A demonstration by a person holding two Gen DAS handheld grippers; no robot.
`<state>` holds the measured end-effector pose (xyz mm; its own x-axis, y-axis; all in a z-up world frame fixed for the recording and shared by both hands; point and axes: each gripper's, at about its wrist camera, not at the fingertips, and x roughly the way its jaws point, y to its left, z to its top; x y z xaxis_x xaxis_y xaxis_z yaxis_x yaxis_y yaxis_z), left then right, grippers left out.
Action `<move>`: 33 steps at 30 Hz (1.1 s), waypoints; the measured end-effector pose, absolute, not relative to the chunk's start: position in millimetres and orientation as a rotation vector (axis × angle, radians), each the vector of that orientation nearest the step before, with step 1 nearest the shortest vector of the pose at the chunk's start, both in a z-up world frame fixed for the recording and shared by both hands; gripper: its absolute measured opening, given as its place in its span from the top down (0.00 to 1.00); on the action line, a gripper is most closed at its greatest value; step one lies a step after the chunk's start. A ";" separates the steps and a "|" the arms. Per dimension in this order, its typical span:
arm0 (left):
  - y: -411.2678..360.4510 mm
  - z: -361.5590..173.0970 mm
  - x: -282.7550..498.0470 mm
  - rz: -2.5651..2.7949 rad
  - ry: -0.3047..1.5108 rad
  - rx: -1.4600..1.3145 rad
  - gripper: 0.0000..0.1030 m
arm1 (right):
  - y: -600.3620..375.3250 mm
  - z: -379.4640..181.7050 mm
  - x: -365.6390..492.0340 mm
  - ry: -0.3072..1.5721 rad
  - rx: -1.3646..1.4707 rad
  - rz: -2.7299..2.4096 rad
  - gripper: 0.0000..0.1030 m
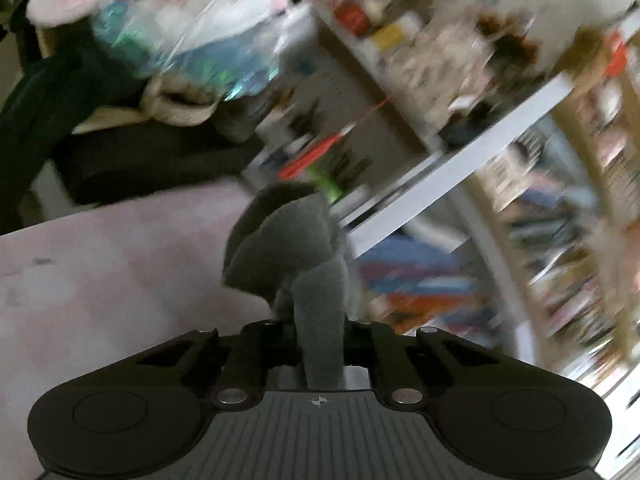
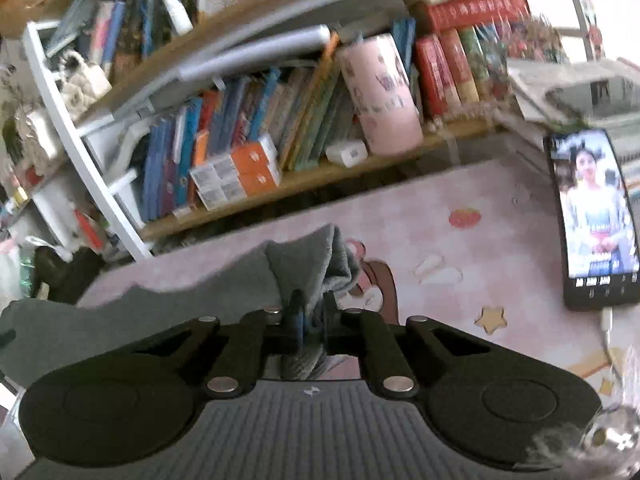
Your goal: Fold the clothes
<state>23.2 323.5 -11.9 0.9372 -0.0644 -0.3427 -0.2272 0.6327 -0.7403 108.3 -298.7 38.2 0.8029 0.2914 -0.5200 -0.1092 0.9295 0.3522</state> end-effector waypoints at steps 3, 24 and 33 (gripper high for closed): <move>331.5 -34.4 25.4 0.139 0.425 -0.886 0.88 | -294.6 12.5 117.0 0.662 0.257 0.170 0.87; 315.1 -40.5 16.9 0.194 0.380 -0.803 0.59 | -200.5 24.0 69.6 0.474 -0.014 0.265 0.58; 305.2 -37.8 18.6 0.182 0.368 -0.730 0.44 | -141.8 15.4 82.1 0.536 -0.057 0.410 0.52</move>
